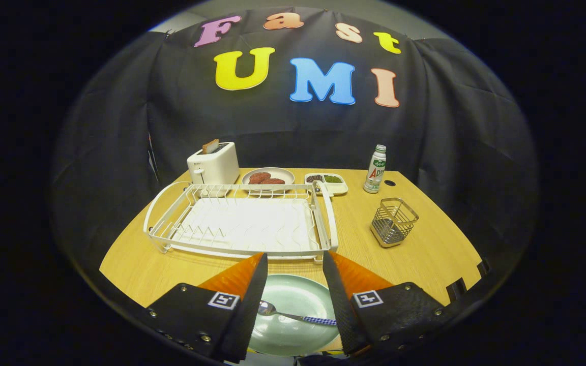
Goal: Take the plate from the dish rack, then take the spoon from the basket and place it into the plate.
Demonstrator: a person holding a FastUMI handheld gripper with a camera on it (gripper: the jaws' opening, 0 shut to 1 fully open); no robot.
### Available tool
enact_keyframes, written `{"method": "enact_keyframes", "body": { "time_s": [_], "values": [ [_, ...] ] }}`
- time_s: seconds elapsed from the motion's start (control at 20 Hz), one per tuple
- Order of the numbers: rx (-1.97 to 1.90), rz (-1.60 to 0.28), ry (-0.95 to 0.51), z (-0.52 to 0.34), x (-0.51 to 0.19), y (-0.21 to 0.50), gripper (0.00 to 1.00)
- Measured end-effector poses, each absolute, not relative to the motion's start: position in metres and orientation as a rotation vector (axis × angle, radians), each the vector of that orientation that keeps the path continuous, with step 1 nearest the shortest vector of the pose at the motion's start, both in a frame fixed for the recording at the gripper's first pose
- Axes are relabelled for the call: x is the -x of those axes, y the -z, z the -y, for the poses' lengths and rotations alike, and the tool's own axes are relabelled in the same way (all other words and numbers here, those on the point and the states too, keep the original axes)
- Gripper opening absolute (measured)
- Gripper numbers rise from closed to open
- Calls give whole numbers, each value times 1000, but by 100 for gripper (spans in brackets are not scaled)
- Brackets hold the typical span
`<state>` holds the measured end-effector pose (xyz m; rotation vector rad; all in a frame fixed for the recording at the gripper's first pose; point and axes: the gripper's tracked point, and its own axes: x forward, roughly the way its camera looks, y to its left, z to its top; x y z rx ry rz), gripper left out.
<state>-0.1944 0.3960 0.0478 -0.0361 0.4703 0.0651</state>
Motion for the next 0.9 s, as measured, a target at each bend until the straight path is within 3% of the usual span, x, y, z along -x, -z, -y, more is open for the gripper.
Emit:
{"method": "enact_keyframes", "body": {
  "time_s": [0.25,0.9],
  "values": [
    [48,-403,-59,-385,186,-79,67],
    [40,-2,4,-316,151,-261,67]
  ]
}}
